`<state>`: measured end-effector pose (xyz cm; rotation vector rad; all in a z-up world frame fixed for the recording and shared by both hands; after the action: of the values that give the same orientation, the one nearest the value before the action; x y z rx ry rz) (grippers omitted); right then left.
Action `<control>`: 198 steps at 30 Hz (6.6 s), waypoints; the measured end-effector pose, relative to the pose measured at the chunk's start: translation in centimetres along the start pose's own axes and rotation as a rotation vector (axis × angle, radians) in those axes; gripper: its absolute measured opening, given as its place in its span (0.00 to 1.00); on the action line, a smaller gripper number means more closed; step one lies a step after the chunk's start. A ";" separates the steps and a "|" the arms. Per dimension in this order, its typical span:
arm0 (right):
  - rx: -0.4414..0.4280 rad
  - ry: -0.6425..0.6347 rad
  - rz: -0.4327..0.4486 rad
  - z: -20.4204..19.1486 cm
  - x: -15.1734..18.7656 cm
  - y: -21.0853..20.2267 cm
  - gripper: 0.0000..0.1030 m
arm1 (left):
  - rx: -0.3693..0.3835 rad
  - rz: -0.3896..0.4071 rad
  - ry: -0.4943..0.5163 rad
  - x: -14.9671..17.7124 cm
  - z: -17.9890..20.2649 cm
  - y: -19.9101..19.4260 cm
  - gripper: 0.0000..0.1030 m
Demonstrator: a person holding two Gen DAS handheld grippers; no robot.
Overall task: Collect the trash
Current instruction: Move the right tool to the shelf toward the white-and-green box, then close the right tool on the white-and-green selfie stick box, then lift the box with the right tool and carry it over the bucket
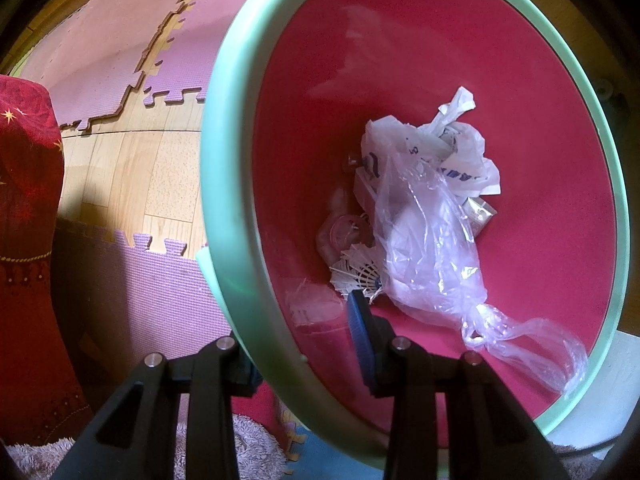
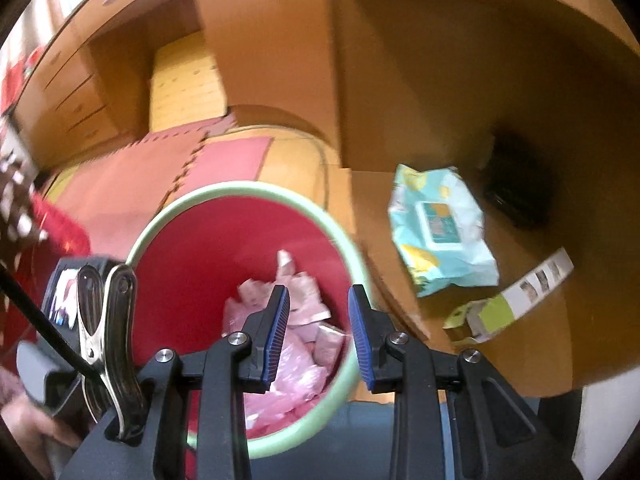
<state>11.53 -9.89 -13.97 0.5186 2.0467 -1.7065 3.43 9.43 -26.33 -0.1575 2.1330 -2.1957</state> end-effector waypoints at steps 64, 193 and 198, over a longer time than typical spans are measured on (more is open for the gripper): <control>0.520 0.625 -0.108 28.1 1.6 9.9 0.52 | -0.009 -0.002 0.013 0.1 0.3 0.2 0.38; -0.012 -0.138 -0.033 -6.7 0.7 -5.6 0.39 | 0.055 -0.002 -0.020 0.1 0.6 0.1 0.36; -0.023 -0.136 -0.054 -7.0 1.0 -4.7 0.39 | 0.055 -0.002 -0.020 0.1 0.5 0.1 0.36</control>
<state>7.61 -3.84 -9.55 0.3324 1.9979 -1.6979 3.39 8.88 -26.42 -0.1774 2.0603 -2.2414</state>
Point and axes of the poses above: each gripper's, at about its wrist camera, not at the fingertips, and y roughly the way its jaws point, z to its right, x to its underside, the point moved 10 cm from there along y, roughly the way its jaws point, and after that the axes turned 5 degrees about y, right-handed, at the moved point
